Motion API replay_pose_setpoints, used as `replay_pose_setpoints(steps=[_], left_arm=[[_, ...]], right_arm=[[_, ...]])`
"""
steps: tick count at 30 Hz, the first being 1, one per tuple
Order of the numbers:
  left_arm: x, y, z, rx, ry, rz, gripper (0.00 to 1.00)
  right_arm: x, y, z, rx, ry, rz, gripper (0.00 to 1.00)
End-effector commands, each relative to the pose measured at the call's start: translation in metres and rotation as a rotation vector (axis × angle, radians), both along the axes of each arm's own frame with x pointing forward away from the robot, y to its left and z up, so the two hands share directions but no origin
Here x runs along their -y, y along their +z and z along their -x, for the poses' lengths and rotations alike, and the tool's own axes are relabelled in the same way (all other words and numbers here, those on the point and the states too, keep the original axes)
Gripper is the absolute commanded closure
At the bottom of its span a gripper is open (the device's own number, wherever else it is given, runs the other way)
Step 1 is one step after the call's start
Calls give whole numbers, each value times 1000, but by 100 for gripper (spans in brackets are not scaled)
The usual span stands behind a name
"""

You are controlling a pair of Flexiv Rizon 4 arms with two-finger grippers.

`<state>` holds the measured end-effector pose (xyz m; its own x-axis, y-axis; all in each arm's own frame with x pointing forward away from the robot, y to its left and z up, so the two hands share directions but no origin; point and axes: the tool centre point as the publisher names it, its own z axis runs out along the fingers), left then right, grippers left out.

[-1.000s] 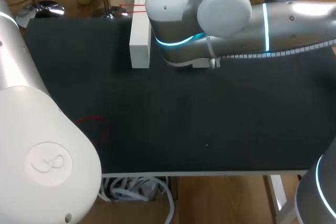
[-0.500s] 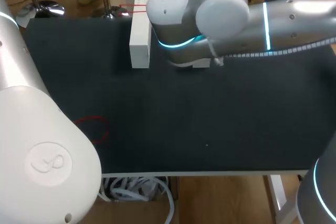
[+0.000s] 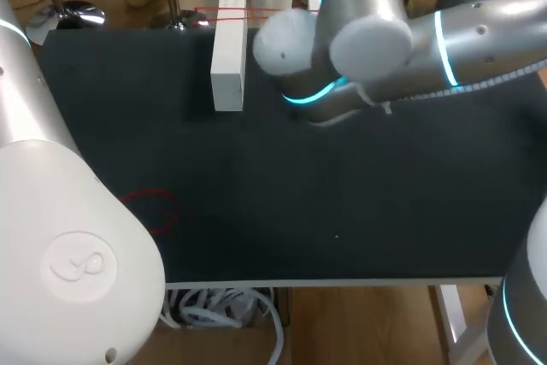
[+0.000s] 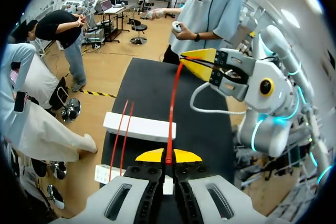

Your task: Grab the tape and strap the tape.

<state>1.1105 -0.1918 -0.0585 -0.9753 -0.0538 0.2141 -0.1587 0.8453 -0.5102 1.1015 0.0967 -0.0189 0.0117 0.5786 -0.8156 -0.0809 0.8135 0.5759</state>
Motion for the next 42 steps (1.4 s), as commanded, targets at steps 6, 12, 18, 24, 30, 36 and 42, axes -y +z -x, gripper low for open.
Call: replay_pose_setpoints(steps=[6,12,18,24,30,36,42], left_arm=[[1,2,-2,-5,-2,-7,100],[1,2,-2,-5,-2,-7,100],[1,2,-2,-5,-2,-7,100],[1,2,-2,-5,-2,-7,100],[1,2,-2,-5,-2,-7,100],[1,2,-2,-5,-2,-7,100],[1,2,-2,-5,-2,-7,100]], right_arm=[[10,2,9,6,89,236,100],[9,7,-2,15,16,302,100],[9,10,-3,-5,-53,366,100],[7,7,-1,-29,-110,432,100],[8,12,-2,-41,-143,427,100],[8,13,-3,-46,-153,420,100],[8,13,-3,-46,-153,420,100]])
